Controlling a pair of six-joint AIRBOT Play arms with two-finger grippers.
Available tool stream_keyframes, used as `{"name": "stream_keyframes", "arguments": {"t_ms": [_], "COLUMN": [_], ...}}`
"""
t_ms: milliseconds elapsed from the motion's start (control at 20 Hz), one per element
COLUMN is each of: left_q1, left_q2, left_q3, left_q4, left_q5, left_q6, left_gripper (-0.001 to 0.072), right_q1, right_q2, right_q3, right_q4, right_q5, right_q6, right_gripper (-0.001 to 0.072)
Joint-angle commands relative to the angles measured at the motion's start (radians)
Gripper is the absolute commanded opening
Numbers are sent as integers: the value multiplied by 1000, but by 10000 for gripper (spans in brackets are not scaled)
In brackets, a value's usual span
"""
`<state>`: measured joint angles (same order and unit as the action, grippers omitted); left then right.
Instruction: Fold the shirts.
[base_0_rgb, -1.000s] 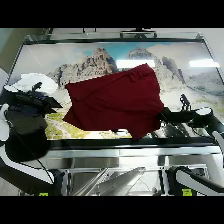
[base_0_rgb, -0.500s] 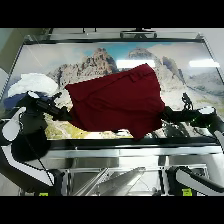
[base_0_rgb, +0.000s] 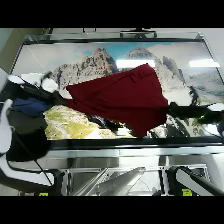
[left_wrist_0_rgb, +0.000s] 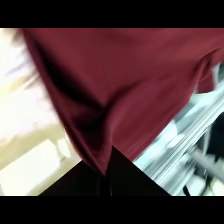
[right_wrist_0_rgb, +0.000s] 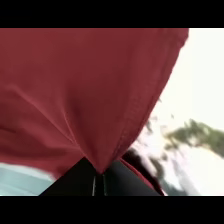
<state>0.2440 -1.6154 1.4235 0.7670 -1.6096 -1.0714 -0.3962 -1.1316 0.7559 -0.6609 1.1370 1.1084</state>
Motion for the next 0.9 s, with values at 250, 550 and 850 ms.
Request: {"name": "stream_keyframes", "arguments": {"t_ms": [250,550,850], "left_q1": [178,589,237], "left_q2": [531,761,568], "left_q3": [375,574,427], "left_q4": [-661,-553,-447], "left_q5": [68,111,34], "left_q6": [88,23,3], "left_gripper": [0,26,26], "right_q1": [-328,-406,-215], "right_q2": [429,478,275], "right_q3": [541,846,782], "right_q4": [647,585,454], "right_q5": [180,-9,105], "right_q6": [-255,-272,-245], "right_gripper": [28,28,28]}}
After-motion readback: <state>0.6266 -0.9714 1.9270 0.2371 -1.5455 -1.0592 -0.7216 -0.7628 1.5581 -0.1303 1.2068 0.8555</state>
